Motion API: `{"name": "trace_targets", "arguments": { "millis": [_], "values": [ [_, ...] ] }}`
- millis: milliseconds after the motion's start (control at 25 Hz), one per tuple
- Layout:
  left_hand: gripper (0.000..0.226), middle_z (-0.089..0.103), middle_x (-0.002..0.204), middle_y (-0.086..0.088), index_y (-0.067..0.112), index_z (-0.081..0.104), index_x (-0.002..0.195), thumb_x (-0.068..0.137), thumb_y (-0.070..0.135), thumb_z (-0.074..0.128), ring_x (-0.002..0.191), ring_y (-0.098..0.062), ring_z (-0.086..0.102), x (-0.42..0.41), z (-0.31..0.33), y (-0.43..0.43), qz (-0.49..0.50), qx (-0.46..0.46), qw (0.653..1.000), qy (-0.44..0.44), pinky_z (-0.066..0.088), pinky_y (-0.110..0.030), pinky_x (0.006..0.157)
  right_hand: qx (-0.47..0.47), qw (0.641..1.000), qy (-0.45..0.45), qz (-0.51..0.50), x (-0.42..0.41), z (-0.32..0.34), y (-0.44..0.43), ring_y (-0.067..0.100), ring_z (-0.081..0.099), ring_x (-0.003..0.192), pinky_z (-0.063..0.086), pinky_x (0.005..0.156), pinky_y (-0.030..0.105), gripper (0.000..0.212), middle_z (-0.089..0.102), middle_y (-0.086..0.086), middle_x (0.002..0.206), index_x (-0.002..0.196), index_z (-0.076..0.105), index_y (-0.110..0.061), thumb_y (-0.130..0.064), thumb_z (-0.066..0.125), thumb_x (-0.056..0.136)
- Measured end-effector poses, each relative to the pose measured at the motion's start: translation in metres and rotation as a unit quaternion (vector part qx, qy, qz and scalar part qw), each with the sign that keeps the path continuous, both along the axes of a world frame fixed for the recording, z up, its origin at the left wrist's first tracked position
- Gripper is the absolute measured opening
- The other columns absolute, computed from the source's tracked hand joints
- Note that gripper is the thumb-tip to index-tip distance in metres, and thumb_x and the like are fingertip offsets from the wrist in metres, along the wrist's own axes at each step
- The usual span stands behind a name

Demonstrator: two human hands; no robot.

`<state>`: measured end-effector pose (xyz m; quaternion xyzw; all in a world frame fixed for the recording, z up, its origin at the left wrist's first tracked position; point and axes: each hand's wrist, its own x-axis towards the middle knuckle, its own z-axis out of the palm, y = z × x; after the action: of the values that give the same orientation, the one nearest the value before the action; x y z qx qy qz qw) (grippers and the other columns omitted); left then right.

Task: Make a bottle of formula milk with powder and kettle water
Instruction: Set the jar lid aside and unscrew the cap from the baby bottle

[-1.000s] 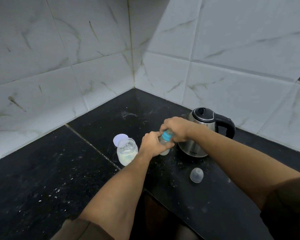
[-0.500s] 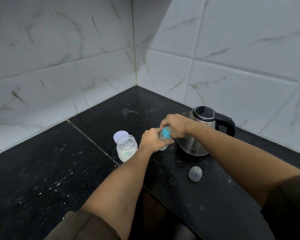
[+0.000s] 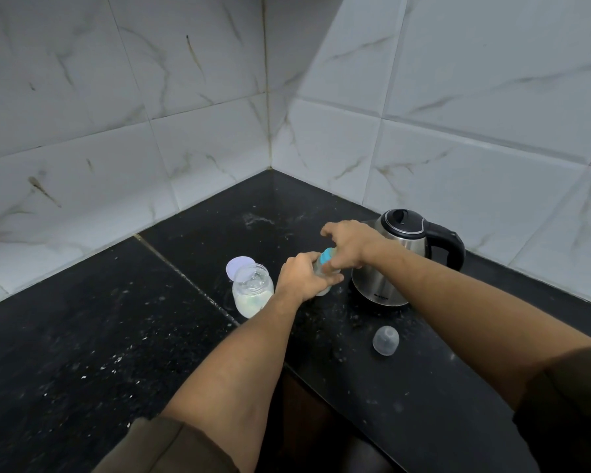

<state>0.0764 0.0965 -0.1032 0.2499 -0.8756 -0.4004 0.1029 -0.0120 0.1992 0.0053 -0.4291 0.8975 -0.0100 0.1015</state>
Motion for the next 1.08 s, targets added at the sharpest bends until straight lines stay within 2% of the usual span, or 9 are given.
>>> {"name": "trace_targets", "arguments": {
  "millis": [80, 120, 200, 280, 400, 480, 600, 800, 1080],
  "values": [
    [0.047, 0.074, 0.092, 0.014, 0.035, 0.075, 0.113, 0.072, 0.055, 0.086, 0.089, -0.008, 0.068, 0.001, 0.001, 0.001, -0.002, -0.001, 1.0, 0.009, 0.056, -0.03, 0.081, -0.014, 0.999, -0.003, -0.052, 0.002, 0.001, -0.001, 0.022, 0.073, 0.062, 0.065, 0.074, 0.038, 0.045, 0.077, 0.005, 0.09, 0.111, 0.069, -0.012, -0.046, 0.076, 0.083],
    [0.048, 0.074, 0.092, 0.014, 0.034, 0.075, 0.113, 0.071, 0.055, 0.086, 0.089, -0.008, 0.068, 0.002, 0.002, 0.001, -0.004, -0.004, 1.0, 0.006, 0.056, -0.029, 0.08, -0.008, 0.999, -0.007, -0.049, 0.001, 0.001, -0.001, 0.022, 0.074, 0.061, 0.065, 0.072, 0.035, 0.037, 0.077, 0.005, 0.083, 0.103, 0.071, -0.012, -0.042, 0.078, 0.082],
    [0.048, 0.073, 0.091, 0.013, 0.031, 0.074, 0.111, 0.071, 0.055, 0.086, 0.089, -0.009, 0.068, 0.002, 0.0, 0.001, -0.008, -0.004, 1.0, -0.007, 0.056, -0.03, 0.081, 0.011, 1.0, -0.004, -0.004, 0.001, 0.001, 0.001, 0.023, 0.074, 0.083, 0.059, 0.073, 0.031, 0.027, 0.075, 0.002, 0.095, 0.102, 0.07, -0.016, -0.026, 0.082, 0.079],
    [0.047, 0.072, 0.092, 0.013, 0.03, 0.072, 0.109, 0.072, 0.055, 0.086, 0.091, -0.01, 0.067, 0.003, -0.002, 0.001, -0.003, -0.002, 1.0, -0.017, 0.055, -0.032, 0.081, -0.002, 0.999, -0.006, 0.039, 0.002, 0.002, 0.003, 0.021, 0.064, 0.095, 0.049, 0.074, 0.03, 0.032, 0.065, -0.002, 0.104, 0.103, 0.065, -0.023, -0.014, 0.081, 0.077],
    [0.046, 0.071, 0.095, 0.013, 0.032, 0.069, 0.111, 0.074, 0.056, 0.084, 0.094, -0.013, 0.066, 0.006, -0.006, 0.001, 0.019, 0.015, 0.999, -0.025, 0.051, -0.031, 0.079, -0.064, 0.997, -0.024, 0.038, 0.0, 0.004, 0.01, 0.016, 0.056, 0.089, 0.042, 0.073, 0.028, 0.038, 0.055, -0.009, 0.095, 0.102, 0.062, -0.026, -0.022, 0.085, 0.073],
    [0.052, 0.072, 0.101, 0.008, 0.03, 0.068, 0.117, 0.075, 0.058, 0.082, 0.098, -0.016, 0.066, 0.008, -0.007, 0.001, 0.053, 0.015, 0.998, -0.032, 0.053, -0.034, 0.084, -0.074, 0.997, -0.027, 0.01, -0.002, 0.0, 0.019, 0.017, 0.059, 0.088, 0.044, 0.073, 0.029, 0.039, 0.059, -0.012, 0.089, 0.105, 0.065, -0.025, -0.032, 0.085, 0.072],
    [0.057, 0.074, 0.109, 0.004, 0.027, 0.068, 0.123, 0.077, 0.058, 0.08, 0.104, -0.02, 0.066, 0.008, -0.01, 0.003, 0.094, 0.012, 0.995, -0.03, 0.054, -0.036, 0.09, -0.021, 0.999, -0.023, -0.014, -0.002, -0.017, 0.036, 0.02, 0.065, 0.091, 0.053, 0.077, 0.031, 0.04, 0.07, -0.004, 0.098, 0.108, 0.068, -0.024, -0.035, 0.085, 0.074],
    [0.053, 0.075, 0.107, 0.003, 0.027, 0.07, 0.113, 0.075, 0.063, 0.078, 0.106, -0.023, 0.067, 0.011, -0.022, 0.013, 0.082, 0.015, 0.996, -0.024, 0.054, -0.043, 0.096, 0.133, 0.991, -0.012, 0.026, 0.005, -0.061, 0.06, 0.025, 0.065, 0.105, 0.056, 0.086, 0.036, 0.048, 0.067, 0.0, 0.118, 0.125, 0.069, -0.026, -0.027, 0.081, 0.079],
    [0.057, 0.076, 0.108, 0.007, 0.025, 0.072, 0.115, 0.073, 0.061, 0.083, 0.105, -0.017, 0.068, 0.01, -0.033, 0.024, 0.055, 0.063, 0.996, 0.003, 0.055, -0.044, 0.098, 0.226, 0.973, -0.044, 0.03, 0.001, -0.086, 0.088, 0.024, 0.068, 0.098, 0.061, 0.085, 0.037, 0.051, 0.069, 0.005, 0.116, 0.13, 0.067, -0.018, -0.024, 0.084, 0.082]
  ]
}}
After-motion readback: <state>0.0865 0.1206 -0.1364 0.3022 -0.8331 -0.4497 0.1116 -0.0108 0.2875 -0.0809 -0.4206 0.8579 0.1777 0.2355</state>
